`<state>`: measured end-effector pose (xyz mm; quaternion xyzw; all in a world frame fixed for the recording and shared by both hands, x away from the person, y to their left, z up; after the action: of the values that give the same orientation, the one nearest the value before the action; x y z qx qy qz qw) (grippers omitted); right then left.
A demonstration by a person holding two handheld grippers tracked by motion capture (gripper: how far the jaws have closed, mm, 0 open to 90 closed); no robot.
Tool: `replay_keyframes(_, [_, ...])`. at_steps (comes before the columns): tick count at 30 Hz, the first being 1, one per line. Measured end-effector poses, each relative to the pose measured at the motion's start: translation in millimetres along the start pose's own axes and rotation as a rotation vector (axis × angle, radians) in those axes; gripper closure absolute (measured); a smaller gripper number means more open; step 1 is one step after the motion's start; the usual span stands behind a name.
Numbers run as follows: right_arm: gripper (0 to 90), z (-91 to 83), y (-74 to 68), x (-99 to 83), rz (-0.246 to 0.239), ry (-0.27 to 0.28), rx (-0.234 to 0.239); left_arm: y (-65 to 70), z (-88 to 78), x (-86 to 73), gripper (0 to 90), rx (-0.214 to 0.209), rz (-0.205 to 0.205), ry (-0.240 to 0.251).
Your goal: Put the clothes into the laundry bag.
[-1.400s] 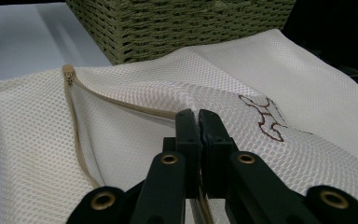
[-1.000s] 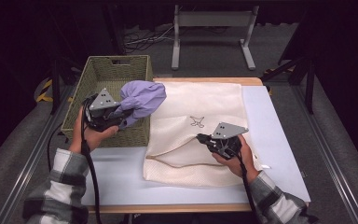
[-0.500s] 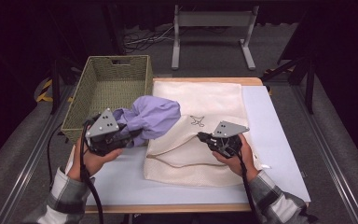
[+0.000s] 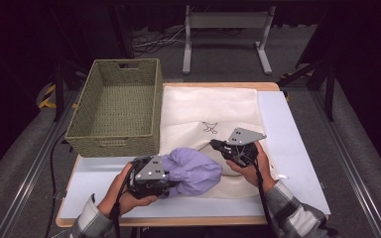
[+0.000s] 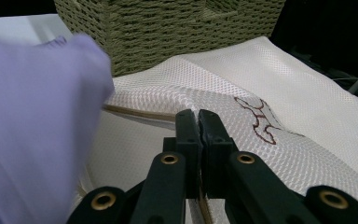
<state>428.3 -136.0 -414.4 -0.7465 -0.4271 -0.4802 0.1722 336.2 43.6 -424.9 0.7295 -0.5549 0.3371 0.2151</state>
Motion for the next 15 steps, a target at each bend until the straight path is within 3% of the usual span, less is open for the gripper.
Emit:
replay_keyframes(6, [87.9,1.6,-2.7,0.2,-0.007,-0.004,0.008,-4.6,24.0,2.7,75.5,-0.011,-0.021,-0.031])
replay_keyframes(8, [87.9,1.1,-3.7,1.1,-0.011,-0.002,0.007,-8.2,33.1,8.1,75.5,-0.016,-0.038,-0.036])
replay_keyframes(15, [87.9,-0.1,-9.2,3.2,-0.034,-0.005,0.01,-9.7,63.7,31.0,75.4,-0.003,-0.039,-0.064])
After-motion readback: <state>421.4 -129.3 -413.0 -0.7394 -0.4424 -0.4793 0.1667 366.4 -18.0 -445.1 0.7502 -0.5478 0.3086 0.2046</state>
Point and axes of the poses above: each handheld gripper's, and its own axes: z roughly forward along the jaws, x roughly out of its top, y roughly to its right, the point moved 8 cm from there along z, roughly forward along the jaws, and after that the axes turned 1 degree about x, right-handed, at the moved point
